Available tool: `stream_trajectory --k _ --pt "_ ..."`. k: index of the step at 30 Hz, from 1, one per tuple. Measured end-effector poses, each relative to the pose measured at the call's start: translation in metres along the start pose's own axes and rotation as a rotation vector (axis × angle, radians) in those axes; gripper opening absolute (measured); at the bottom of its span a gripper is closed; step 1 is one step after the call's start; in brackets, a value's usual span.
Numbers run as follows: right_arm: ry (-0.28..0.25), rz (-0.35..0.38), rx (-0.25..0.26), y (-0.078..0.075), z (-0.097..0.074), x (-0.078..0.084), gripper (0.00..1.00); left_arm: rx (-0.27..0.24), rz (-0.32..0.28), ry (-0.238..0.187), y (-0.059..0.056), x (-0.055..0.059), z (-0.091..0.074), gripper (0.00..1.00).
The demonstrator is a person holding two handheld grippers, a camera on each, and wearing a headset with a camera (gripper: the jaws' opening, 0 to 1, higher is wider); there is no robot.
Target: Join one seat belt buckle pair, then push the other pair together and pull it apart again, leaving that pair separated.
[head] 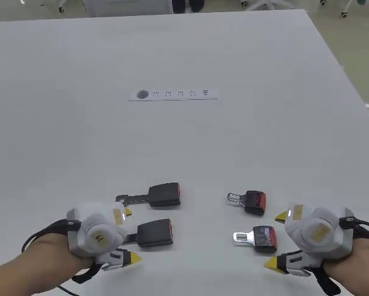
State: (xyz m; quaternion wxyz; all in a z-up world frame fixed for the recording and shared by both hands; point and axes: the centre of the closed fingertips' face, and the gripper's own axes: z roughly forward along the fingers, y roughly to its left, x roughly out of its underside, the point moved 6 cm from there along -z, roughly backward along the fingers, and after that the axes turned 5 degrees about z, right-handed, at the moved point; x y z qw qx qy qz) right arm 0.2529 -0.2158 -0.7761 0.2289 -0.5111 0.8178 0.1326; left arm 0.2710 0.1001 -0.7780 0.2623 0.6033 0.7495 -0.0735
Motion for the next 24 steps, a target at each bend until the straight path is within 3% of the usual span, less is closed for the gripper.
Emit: stream_trajectory --k 10,24 --pt "0.029 -0.048 -0.032 -0.008 0.003 0.001 0.54 0.005 -0.006 0.011 0.006 -0.005 0.008 0.59" --pt "0.057 -0.138 -0.073 -0.005 0.012 0.002 0.43 0.051 0.017 0.027 0.001 -0.01 0.021 0.56"
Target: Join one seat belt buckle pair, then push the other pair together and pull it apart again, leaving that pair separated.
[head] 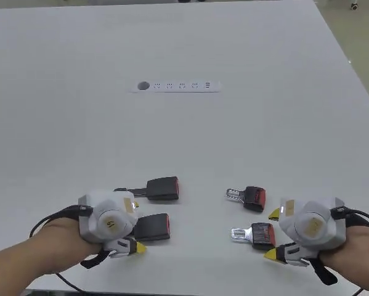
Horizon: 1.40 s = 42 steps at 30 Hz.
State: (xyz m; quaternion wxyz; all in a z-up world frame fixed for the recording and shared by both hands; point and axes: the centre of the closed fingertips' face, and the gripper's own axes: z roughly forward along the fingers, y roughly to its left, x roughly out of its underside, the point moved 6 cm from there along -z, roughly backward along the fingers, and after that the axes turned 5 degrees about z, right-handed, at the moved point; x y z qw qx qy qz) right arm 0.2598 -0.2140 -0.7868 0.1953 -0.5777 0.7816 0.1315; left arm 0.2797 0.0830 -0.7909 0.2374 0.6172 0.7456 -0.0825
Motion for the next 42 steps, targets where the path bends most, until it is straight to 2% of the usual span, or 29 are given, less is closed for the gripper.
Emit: stream_trajectory --k 5,9,13,24,38,42 --pt "0.008 -0.017 -0.007 0.0 0.002 0.0 0.41 0.029 0.029 -0.005 -0.002 -0.001 0.002 0.46" --pt "0.023 -0.029 -0.007 -0.002 0.005 0.001 0.39 0.053 0.084 0.024 0.0 -0.001 0.004 0.39" --pt "0.039 -0.037 -0.013 -0.005 0.007 0.003 0.34 0.088 0.083 0.042 0.001 -0.002 0.006 0.33" --pt "0.058 -0.066 -0.04 -0.008 0.008 -0.003 0.33 0.131 0.206 0.049 0.002 -0.005 0.007 0.32" --pt "0.054 -0.066 -0.032 -0.011 0.011 -0.007 0.33 0.157 0.26 0.071 0.001 -0.008 0.009 0.32" --pt "0.054 -0.074 -0.031 -0.011 0.011 -0.006 0.33 0.161 0.261 0.075 0.002 -0.008 0.009 0.32"
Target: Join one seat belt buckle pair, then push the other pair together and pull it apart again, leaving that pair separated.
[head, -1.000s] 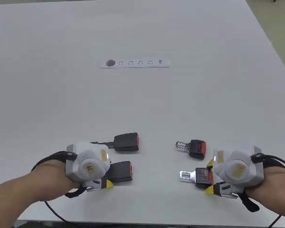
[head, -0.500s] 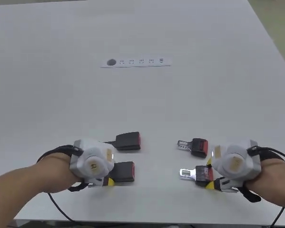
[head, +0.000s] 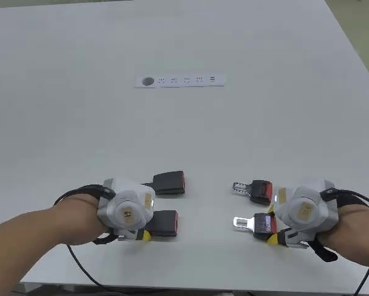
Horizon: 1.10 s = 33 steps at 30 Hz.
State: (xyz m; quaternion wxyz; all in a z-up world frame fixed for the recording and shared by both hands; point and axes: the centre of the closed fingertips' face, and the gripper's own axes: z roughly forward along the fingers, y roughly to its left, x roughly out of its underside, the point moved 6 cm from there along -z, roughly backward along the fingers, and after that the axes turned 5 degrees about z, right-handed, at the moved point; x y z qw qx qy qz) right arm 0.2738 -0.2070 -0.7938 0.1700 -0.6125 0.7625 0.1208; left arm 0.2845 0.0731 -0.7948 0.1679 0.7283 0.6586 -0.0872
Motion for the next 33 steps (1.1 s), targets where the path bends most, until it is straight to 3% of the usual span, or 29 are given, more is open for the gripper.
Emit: stream_trajectory --k 13,21,33 --pt "0.026 -0.045 -0.003 0.0016 0.0021 0.0016 0.34 -0.005 -0.005 0.009 0.0001 -0.0002 -0.0004 0.32" --pt "0.016 -0.027 -0.01 0.0024 0.0029 0.002 0.34 -0.005 -0.009 0.01 -0.0003 0.0001 -0.0004 0.32" --pt "0.009 -0.076 -0.027 0.0069 0.0036 -0.0002 0.33 -0.005 -0.013 0.01 -0.0008 0.0 -0.0001 0.32"
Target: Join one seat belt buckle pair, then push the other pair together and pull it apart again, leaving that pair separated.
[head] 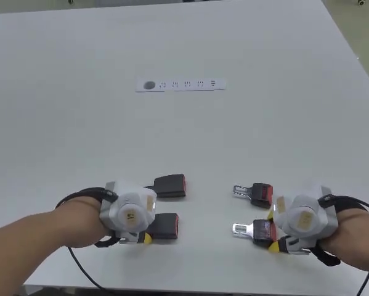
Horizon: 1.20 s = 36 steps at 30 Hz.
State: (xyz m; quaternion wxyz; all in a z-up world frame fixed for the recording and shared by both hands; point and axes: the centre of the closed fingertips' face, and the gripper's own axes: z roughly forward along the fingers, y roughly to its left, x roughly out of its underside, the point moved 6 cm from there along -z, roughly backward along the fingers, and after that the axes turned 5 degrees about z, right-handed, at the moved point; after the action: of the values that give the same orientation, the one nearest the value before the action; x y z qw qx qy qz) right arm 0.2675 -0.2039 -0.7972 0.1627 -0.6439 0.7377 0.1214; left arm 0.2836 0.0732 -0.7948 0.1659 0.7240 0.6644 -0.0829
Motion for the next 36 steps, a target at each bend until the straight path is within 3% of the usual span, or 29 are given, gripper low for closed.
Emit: stream_trajectory --k 19,36 --pt "0.003 -0.038 0.006 -0.002 0.001 -0.005 0.33 0.008 -0.005 0.005 0.0 0.0 0.0 0.32" --pt "-0.007 -0.062 0.01 -0.002 0.019 -0.046 0.33 0.008 -0.005 0.008 0.001 0.0 0.001 0.32"
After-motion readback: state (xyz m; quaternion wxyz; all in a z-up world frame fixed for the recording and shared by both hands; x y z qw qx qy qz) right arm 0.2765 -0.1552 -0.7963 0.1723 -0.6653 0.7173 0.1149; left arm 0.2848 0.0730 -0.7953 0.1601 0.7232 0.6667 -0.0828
